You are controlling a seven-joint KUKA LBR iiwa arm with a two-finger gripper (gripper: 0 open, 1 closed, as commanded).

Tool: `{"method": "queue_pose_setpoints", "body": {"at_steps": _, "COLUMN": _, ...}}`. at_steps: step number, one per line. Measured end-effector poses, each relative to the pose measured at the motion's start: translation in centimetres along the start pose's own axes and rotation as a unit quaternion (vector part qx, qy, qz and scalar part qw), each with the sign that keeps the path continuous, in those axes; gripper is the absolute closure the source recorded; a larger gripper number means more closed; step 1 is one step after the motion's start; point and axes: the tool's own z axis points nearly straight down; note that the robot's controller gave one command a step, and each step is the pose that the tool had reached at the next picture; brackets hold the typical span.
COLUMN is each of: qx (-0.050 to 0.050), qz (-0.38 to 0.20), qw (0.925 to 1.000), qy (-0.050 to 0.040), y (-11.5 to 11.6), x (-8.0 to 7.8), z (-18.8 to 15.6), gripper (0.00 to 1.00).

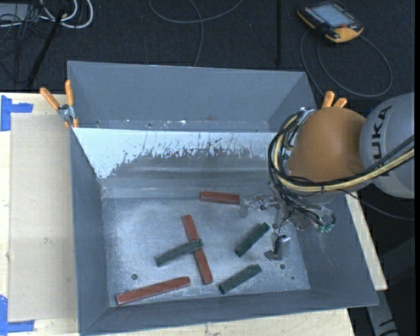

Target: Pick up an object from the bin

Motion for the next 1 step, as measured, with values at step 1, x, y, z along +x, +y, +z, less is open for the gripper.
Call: {"method": "queue_pose_setpoints", "body": {"at_steps": 1, "qx": 0.001, "qz": -0.003, "qw": 1.0000, "qy": -0.0026, "y": 0.01, "x": 4.98, "z": 4.07, "gripper": 0.00}}
